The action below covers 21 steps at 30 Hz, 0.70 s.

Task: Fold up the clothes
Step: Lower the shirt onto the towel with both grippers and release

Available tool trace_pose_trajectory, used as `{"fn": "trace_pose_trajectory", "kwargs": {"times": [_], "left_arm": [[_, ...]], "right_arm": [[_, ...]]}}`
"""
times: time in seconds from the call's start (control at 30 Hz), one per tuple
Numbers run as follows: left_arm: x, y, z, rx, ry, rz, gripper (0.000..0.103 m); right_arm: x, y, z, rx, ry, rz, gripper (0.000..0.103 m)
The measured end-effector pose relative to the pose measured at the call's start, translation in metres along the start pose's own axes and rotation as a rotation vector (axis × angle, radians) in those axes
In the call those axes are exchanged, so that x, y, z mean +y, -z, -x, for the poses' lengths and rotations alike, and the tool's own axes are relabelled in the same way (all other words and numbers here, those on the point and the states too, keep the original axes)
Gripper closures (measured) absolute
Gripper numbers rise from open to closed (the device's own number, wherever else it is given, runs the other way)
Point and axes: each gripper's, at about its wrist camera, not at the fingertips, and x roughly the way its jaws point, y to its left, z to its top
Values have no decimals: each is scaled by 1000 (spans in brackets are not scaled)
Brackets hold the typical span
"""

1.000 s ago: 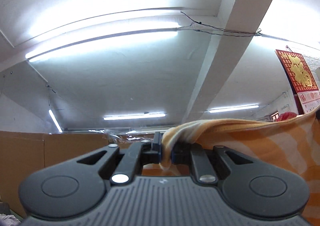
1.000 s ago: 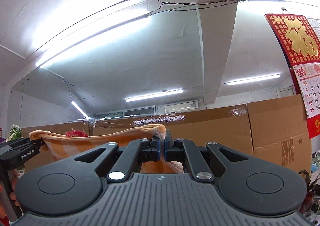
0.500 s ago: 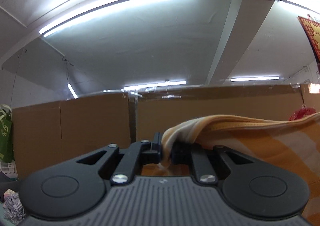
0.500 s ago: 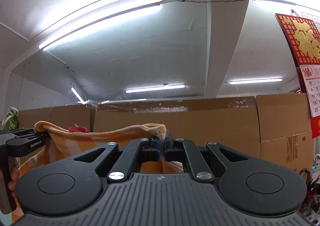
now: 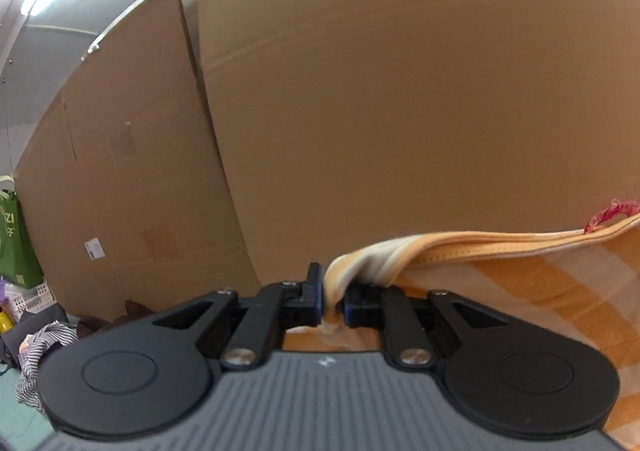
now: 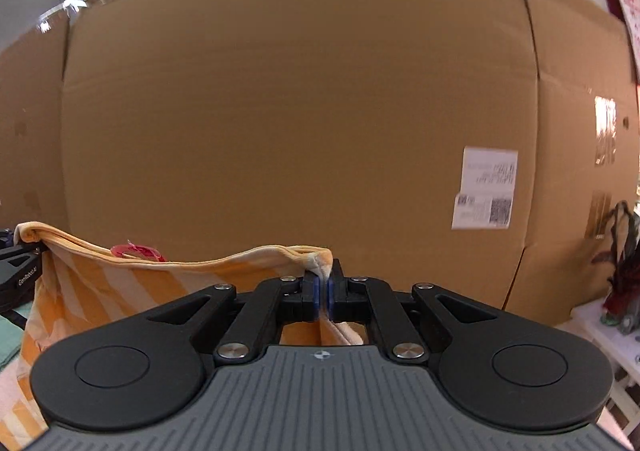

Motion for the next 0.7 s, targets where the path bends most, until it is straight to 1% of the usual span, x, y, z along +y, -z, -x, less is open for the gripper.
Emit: {"fn": "trace_pose_trajectory", "kwargs": {"times": [0.1,0.2,0.27,0.37,0.43,0.47,0.5,0.53,0.6,0.7], "left_arm": [[-15,17,-38,81,-4,-33,88],[-26,37,-72,169,11,-77,84],[-30,49,-91,216,18,-89,84],[-32,63,-112,244,12,-97,83],[-32,75,-124,253,-14,-116,82],[-32,81,-130,270,-20,-117,81],[-30,86,-137,306,-14,-108,81],[-25,87,-142,332,-4,-85,81],[-16,90,-145,338,0,-37,73],[-20,91,-147,334,-6,-38,71]], "right_arm": [[1,16,-43,71,24,-10,99],[-2,37,-80,172,23,-34,99],[-3,51,-103,235,35,-46,100],[-4,66,-125,259,57,-27,99],[-5,74,-137,278,65,-22,99],[-6,78,-144,293,69,-25,99],[-8,81,-150,310,74,-33,99],[-11,84,-156,338,77,-52,99],[-20,84,-163,355,64,-109,97],[-37,83,-162,357,46,-198,95]]}}
